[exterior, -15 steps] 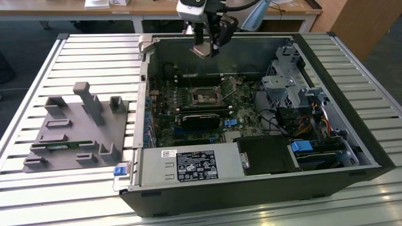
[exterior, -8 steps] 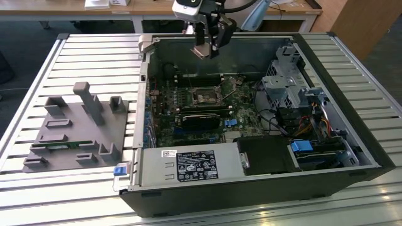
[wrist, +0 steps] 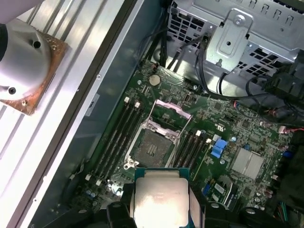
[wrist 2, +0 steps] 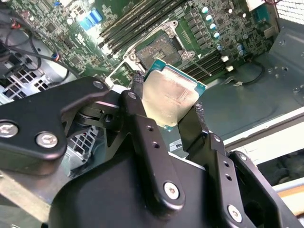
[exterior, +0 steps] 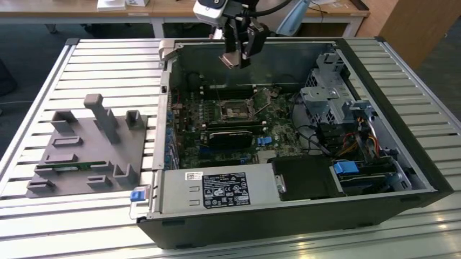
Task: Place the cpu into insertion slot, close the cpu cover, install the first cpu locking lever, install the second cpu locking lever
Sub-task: 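Place the cpu into insertion slot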
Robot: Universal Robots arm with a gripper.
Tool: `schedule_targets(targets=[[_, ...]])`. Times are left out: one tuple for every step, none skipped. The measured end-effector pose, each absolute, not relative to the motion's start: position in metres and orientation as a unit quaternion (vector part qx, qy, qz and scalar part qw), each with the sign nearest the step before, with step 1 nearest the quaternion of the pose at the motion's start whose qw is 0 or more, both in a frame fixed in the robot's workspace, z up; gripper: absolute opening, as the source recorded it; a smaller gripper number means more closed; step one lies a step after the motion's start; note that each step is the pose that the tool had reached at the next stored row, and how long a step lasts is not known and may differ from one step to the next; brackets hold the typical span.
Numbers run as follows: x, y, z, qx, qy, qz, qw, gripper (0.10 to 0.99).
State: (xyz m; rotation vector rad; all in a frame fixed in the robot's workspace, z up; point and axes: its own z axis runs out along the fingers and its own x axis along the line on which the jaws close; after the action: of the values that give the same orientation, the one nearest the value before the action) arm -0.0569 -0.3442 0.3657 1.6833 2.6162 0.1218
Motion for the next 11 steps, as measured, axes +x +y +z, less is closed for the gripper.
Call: schedule_targets(targets=[[-0.0569,-0.3442,0.3655,0.543,0.839,0.039,0.014,0.541],[-0.0569,-0.3442,0.3652,0.546,0.837,0.039,0.014,0.541],[-0.0569,-0.3442,0.3650,0.549,0.835,0.039,0.014,0.541],[-0.0570,-0.3442,0.3648,0.551,0.833,0.039,0.015,0.541],[-0.0571,-0.3442,0.3646,0.554,0.832,0.039,0.015,0.541],[-0.0572,-0.3442,0.3644,0.557,0.830,0.039,0.015,0.541],[-0.0573,-0.3442,0.3642,0.560,0.828,0.039,0.015,0.541],[-0.0574,-0.3442,0.3640,0.563,0.826,0.039,0.015,0.541],[-0.0575,-0.3442,0.3638,0.566,0.824,0.039,0.015,0.541],[-0.0575,-0.3442,0.3636,0.569,0.822,0.039,0.015,0.541],[-0.0576,-0.3442,0.3635,0.573,0.819,0.039,0.016,0.541]])
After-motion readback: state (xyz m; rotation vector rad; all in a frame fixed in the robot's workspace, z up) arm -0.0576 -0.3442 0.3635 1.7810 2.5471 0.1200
